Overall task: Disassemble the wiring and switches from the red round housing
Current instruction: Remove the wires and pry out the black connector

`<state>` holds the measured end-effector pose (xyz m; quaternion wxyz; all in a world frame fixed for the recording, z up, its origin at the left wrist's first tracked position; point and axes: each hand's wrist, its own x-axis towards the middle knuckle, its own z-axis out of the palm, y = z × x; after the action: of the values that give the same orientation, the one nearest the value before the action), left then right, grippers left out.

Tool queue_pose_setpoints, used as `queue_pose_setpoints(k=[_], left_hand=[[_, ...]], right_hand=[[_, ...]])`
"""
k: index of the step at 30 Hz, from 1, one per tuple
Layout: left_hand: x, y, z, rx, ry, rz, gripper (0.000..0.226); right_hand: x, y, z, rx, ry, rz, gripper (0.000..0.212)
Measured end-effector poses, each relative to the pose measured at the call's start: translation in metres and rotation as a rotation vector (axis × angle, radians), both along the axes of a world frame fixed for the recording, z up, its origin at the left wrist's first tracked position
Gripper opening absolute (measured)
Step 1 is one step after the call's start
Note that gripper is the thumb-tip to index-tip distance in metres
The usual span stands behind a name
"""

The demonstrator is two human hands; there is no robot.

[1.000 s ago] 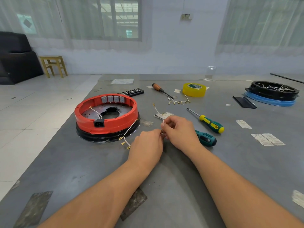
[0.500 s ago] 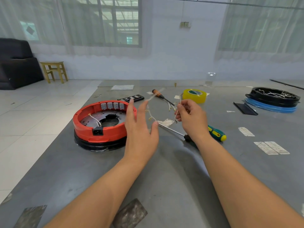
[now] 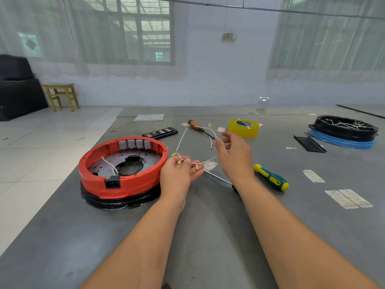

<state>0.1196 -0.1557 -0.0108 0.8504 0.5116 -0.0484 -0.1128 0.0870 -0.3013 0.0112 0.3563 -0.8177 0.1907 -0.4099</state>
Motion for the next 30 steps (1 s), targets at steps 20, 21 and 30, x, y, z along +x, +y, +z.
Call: queue_pose_setpoints(k=[20, 21, 30], left_hand=[[-0.009, -0.005, -0.001, -0.190, 0.159, -0.071, 0.003], [-0.009, -0.006, 0.000, -0.187, 0.143, -0.062, 0.005], [-0.011, -0.009, 0.001, -0.216, 0.112, -0.151, 0.010]], right_hand=[[-0.001, 0.031, -0.014, 0.731, -0.091, 0.255, 0.011], [-0.002, 0.031, -0.014, 0.694, -0.063, 0.246, 0.011], [-0.001, 0.020, -0.001, 0.747, 0.022, 0.240, 0.021]])
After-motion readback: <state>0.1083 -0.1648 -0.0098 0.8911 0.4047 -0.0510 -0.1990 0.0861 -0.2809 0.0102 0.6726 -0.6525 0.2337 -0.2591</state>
